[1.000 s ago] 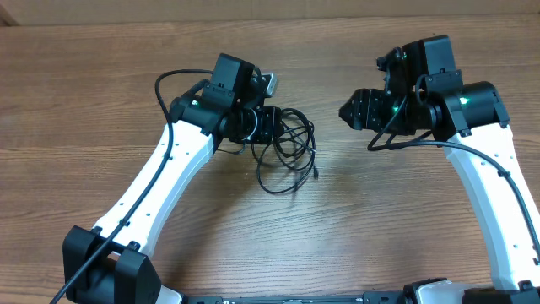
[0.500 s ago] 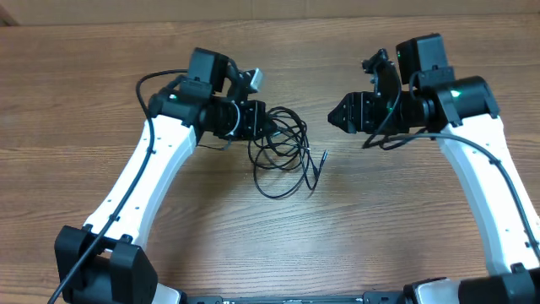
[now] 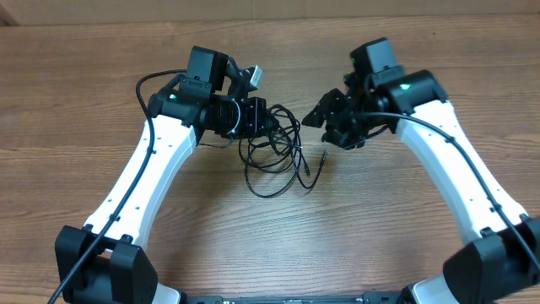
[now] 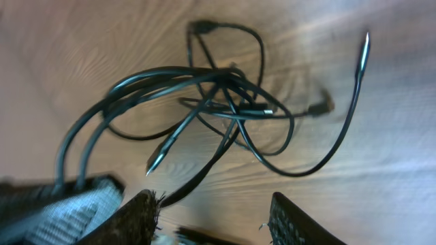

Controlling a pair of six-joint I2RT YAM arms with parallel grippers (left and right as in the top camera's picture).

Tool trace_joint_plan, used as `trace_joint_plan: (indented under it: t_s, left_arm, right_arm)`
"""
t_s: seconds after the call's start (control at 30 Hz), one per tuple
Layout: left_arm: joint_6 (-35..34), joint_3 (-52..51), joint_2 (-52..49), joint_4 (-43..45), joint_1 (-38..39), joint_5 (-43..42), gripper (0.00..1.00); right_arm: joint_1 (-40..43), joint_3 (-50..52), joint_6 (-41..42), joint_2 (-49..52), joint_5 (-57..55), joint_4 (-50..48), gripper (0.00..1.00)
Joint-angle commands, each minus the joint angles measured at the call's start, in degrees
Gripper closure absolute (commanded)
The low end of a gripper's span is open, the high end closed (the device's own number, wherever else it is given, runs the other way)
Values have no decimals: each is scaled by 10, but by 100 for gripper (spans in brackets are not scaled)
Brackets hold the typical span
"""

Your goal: Untangle cables

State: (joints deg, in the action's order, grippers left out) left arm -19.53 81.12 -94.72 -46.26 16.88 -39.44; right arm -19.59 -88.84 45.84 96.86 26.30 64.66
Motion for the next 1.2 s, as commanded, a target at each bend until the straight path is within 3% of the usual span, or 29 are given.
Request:
trace_joint_plan:
  t_s: [0.0,0.3,1.17]
  left_arm:
    - [-7,5,0,3,4,-10,96]
    - [-7,5,0,3,4,-10,96]
    - [-13,5,0,-7,4,-10,96]
  right_arm:
    - [-13,-10,134,23,-26,-2,44]
    - [-29,-9,174,55,-23,-78,35]
    - [-59,-3,203,117,-58,-130,39]
